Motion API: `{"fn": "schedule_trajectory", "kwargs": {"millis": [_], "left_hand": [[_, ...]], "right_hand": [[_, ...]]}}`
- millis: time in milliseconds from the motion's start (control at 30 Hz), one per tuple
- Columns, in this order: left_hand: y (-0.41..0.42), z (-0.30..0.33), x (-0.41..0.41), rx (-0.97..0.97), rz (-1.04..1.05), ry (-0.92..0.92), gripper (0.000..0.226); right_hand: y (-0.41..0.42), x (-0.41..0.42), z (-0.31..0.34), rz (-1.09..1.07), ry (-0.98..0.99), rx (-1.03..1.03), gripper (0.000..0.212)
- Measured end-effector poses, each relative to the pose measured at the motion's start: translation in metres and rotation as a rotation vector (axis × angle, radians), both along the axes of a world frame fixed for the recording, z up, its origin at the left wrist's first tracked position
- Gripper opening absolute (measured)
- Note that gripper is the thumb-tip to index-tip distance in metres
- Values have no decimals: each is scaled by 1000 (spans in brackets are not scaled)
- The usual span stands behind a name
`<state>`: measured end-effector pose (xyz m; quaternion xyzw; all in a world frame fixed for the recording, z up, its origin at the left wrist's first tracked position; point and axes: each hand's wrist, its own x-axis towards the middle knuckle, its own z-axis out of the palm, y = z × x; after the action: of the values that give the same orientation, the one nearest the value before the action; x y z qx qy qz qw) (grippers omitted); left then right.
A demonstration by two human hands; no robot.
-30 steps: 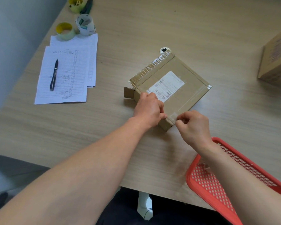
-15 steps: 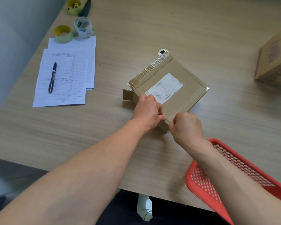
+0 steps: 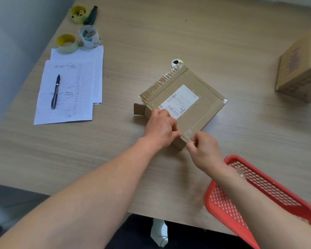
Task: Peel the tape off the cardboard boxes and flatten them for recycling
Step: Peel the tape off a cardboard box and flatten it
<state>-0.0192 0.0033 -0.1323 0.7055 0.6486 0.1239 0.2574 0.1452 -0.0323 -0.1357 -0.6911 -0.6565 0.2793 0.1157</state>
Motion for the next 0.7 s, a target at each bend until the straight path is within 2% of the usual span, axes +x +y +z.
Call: {"fn": "schedule_trajectory", "kwargs": {"millis": [67,133,200,267,433,567,633,700], "left_hand": [[-3,-1,-5,17,-49,18,29],[-7,-4,-9,34,-165,129,47],[-10,-6,-8,35,-281,303,66],[-12,-6,-3,16,-316,386,77],[-16,-6,18,-41,-191,287,85],[-12,-5,25,8,-185,333,72],[-19,-6,22,61,-215,284,62],[-31,-10,15,127,-228,221,54]], "right_hand": [[-3,7,-3,-309,296,-45,12],[-2,6,-2,-583,623,-131,12],[5,4,1,-735,836,-214,20],[13,-1,8,-810,937,-259,22],[19,0,3,-859,975,-324,10],[26,9,1,-872,930,-274,9],[33,20,-1,-897,893,-204,5],[43,33,-2,-938,827,-134,9]]}}
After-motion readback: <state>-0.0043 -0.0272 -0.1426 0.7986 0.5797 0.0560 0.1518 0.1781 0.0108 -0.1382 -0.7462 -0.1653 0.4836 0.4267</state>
